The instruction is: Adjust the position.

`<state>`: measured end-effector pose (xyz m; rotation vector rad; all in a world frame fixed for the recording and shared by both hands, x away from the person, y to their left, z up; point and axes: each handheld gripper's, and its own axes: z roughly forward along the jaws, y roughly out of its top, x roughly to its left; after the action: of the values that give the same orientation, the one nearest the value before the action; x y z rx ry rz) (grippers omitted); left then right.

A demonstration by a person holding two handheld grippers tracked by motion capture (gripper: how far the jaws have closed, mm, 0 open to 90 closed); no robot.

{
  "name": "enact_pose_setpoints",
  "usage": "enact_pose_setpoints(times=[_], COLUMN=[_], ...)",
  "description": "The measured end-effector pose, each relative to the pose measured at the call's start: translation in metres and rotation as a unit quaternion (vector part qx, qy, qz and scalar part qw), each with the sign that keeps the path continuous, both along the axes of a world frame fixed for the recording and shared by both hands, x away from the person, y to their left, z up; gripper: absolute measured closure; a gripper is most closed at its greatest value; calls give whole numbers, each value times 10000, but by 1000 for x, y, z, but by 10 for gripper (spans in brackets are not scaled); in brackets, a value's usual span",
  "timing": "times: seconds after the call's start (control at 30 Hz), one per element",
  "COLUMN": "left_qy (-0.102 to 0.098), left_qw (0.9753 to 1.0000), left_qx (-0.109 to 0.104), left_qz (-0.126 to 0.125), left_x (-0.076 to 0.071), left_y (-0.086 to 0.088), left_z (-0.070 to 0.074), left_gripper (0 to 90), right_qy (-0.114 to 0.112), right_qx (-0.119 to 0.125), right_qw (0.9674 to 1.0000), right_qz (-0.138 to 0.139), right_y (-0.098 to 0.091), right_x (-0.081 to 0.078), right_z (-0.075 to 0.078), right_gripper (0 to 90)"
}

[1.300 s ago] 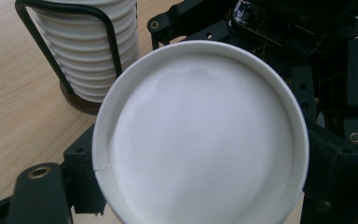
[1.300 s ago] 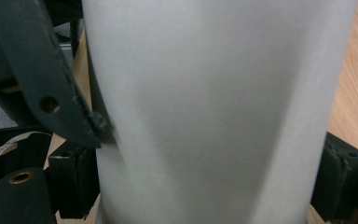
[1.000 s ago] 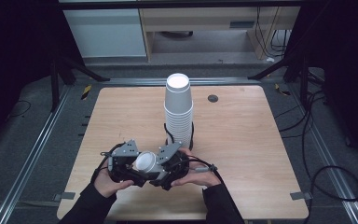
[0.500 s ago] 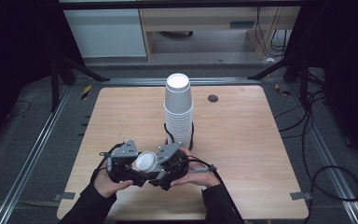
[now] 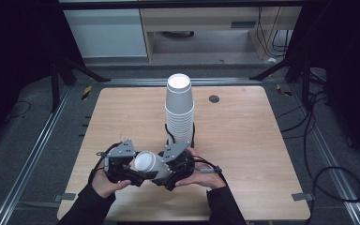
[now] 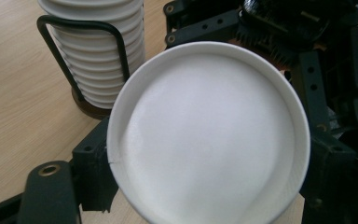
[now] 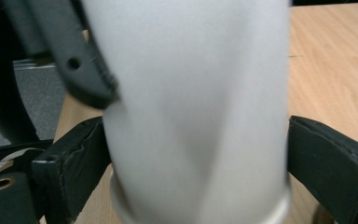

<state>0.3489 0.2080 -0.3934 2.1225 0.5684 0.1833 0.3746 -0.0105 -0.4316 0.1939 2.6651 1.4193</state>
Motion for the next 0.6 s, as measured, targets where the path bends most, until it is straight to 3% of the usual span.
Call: enact_pose_setpoints(times=[0.1,0.33,0.4,0.57,0.6], left_qy=[-12,-43,-58,-114,-126], left_qw=[10000,9995,9993,9986,9984], left_qx=[-23,-164,-210,-355,-378], left_qz=[67,249,299,388,397], left_x=[2,6,7,8,8], left_y=[5,17,20,24,25], left_z=[1,3,4,8,9], left_gripper=[211,210,210,210,210], right_qy=[-74,-336,-357,-159,-220], right_qx=[98,692,724,774,781], right_qw=[9999,9961,9957,9960,9956], right_qz=[-92,-426,-446,-422,-464], right_y=[-7,-30,-34,-41,-42], right_x=[-2,-3,-5,-7,-7], right_z=[6,14,14,15,15], right_gripper=[77,156,185,249,262])
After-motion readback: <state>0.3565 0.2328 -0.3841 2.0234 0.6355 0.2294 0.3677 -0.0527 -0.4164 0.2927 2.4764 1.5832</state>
